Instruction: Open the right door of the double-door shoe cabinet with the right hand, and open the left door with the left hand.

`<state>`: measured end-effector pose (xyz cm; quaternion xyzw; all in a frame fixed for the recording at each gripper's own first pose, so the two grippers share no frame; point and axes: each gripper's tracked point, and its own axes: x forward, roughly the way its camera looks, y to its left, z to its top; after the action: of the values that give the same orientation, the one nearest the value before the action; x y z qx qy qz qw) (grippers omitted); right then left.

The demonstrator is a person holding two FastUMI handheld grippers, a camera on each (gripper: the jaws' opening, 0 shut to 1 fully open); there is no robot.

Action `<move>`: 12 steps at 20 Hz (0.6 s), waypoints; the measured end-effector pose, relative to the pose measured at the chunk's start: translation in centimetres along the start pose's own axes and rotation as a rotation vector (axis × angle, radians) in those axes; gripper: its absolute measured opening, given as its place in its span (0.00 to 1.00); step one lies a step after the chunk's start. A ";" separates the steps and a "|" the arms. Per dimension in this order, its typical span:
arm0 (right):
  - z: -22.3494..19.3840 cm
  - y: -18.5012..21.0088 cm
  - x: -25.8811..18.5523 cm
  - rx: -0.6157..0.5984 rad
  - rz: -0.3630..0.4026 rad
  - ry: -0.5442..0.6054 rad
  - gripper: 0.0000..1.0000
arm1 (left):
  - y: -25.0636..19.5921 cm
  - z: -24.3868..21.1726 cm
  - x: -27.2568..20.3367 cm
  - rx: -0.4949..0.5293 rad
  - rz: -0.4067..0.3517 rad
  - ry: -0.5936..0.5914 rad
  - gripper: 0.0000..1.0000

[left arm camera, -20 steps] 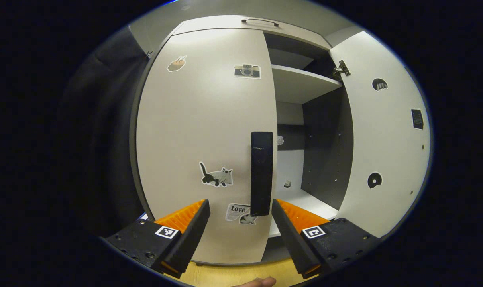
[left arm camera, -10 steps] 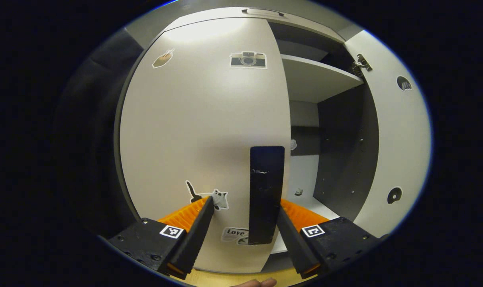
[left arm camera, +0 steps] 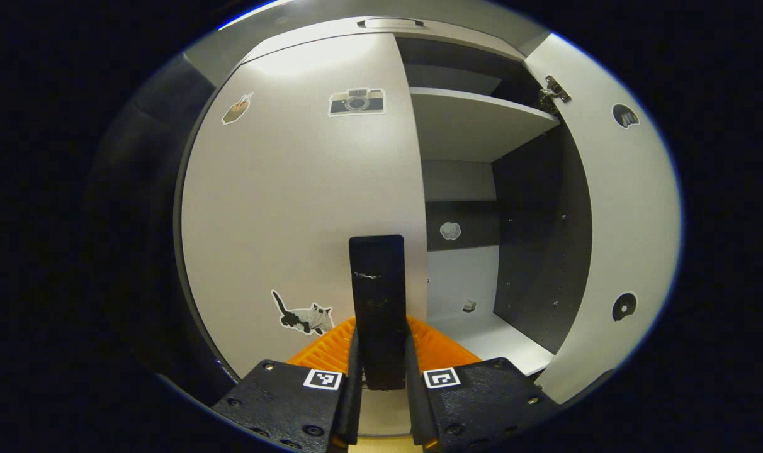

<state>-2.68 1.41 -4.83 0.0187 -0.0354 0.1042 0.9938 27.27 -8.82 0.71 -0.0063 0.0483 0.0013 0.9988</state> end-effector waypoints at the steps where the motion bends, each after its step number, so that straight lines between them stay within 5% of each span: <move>1: -0.2 0.9 -0.3 0.006 0.016 0.003 0.99 | 0.1 -0.1 -0.1 -0.009 -0.014 0.000 0.31; 12: -0.5 2.9 -3.3 0.058 0.022 -0.002 0.94 | 0.9 -0.2 -4.6 0.021 -0.085 0.009 0.28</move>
<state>-6.51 3.61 -5.52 0.0474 -0.0334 0.1158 0.9916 22.62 -7.94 0.97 0.0021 0.0524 -0.0416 0.9978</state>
